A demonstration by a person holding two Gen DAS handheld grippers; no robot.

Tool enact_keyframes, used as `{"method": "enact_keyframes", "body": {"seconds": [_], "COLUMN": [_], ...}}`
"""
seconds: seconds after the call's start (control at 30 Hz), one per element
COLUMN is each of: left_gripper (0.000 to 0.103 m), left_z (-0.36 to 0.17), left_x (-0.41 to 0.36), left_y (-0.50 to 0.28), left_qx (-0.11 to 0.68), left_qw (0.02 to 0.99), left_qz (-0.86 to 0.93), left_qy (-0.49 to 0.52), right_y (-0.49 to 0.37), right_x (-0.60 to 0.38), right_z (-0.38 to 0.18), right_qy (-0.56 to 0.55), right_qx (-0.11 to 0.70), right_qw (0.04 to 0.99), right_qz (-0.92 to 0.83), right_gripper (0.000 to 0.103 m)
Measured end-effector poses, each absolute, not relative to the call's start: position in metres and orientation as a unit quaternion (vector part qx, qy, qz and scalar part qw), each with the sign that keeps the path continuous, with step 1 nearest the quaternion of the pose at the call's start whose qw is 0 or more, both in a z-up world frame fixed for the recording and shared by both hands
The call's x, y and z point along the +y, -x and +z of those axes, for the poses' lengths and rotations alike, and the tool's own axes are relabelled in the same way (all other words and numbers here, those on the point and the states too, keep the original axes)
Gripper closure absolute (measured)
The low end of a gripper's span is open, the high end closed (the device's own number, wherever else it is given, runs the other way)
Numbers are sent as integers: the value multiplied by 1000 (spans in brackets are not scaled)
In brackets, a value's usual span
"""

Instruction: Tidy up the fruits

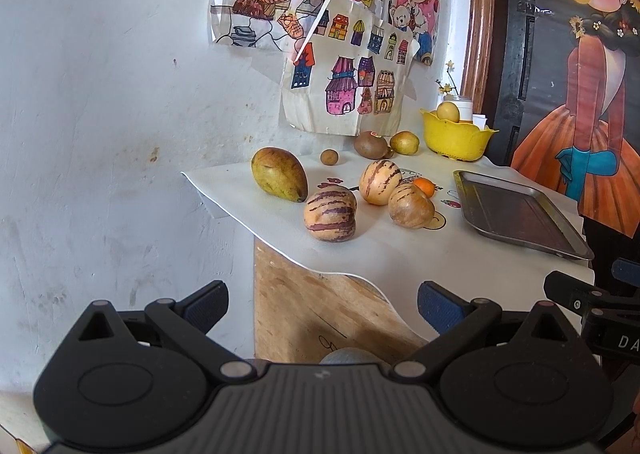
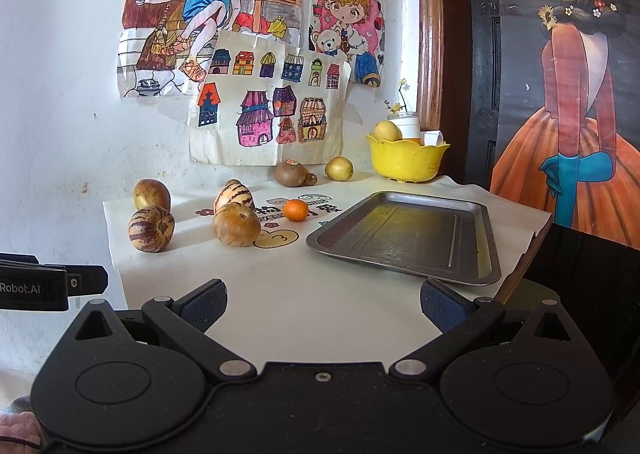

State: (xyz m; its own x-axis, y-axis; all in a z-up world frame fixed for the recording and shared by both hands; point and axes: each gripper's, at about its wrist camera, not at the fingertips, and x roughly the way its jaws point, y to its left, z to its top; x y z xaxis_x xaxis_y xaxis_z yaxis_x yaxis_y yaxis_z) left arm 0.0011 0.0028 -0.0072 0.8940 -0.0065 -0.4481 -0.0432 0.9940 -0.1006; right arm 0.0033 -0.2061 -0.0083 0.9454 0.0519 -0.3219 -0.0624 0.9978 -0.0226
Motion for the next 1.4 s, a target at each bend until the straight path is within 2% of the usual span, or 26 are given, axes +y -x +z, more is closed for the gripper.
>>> {"method": "enact_keyframes", "body": {"seconds": [1.4], "left_gripper": [0], "left_z": [-9], "left_x": [4], "left_y": [-1], "left_qx": [236], "left_qw": [970], "left_qz": [11], "left_qy": [57], "right_y": [-5], "right_x": [-209], "right_z": [-7], "right_qy": [19], "right_qx": [165], "right_qw": [986], "right_qz": [30], "right_gripper": [0]}}
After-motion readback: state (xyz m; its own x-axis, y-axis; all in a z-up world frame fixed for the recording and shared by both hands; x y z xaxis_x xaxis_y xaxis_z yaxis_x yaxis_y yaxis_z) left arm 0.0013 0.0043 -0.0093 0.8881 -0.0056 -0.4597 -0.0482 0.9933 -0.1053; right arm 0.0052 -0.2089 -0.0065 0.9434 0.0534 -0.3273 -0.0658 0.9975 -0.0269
